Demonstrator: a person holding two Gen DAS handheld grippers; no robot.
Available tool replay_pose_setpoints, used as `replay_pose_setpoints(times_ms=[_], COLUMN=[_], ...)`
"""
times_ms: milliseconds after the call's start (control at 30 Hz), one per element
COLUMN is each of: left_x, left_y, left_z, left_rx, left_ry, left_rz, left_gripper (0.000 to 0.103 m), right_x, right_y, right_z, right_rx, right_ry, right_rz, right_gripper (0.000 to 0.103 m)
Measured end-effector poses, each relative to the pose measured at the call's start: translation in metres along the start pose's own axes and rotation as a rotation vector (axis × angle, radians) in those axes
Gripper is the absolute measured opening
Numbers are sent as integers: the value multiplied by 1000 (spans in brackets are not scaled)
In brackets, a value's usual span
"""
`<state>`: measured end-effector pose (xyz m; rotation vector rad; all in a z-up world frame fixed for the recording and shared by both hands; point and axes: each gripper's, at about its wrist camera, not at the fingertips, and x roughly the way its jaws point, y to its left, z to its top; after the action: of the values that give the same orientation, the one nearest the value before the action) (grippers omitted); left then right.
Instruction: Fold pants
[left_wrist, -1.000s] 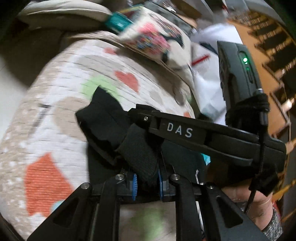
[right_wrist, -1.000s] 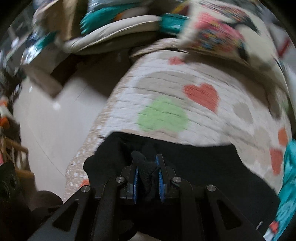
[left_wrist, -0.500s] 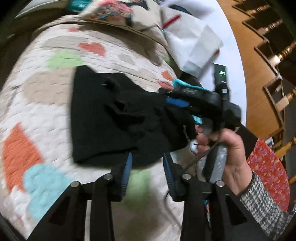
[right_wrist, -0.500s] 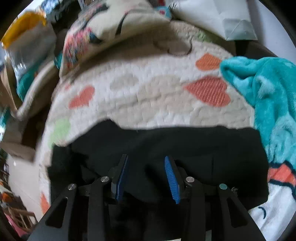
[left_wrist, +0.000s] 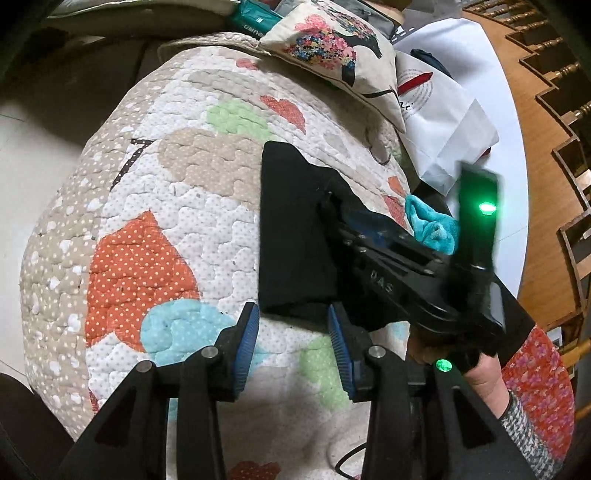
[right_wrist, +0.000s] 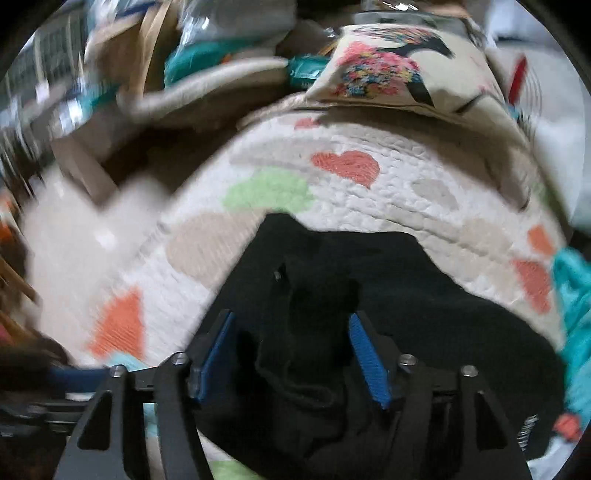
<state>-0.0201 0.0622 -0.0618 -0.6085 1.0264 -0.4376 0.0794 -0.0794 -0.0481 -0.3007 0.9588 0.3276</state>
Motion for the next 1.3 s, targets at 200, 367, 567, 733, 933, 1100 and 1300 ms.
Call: replay_pose_setpoints(times_ms=[200,367,567,733,933,1100,1300], left_x=[3,16,38,57,77,89,88], left_y=[0,-10,-16,-16,-13,-23,-14], left_z=[11,18,23,28,36,30,28], left_rx=[-14,18,41,45,13,62,46], left_ry=[-7,6,39,49,46,42,49], left_rz=[-16,-7,19,47,38,68,103], left_gripper=[37,37,37,41,55,53,14], right_x=[-20,-15,-30,-43,-28,-2,55], right_y=[-84,-157,-186,-148,-96,-58,-26], right_z=[-12,-51,-73,-47,-17,28,67], right_rx=[351,696,840,676,442,234,136], right_ry=[-14,64,20,-71,-56,-6,92], right_rz=[62,7,-55,101,219,234,200], right_gripper=[10,12,15,30,34,60,60])
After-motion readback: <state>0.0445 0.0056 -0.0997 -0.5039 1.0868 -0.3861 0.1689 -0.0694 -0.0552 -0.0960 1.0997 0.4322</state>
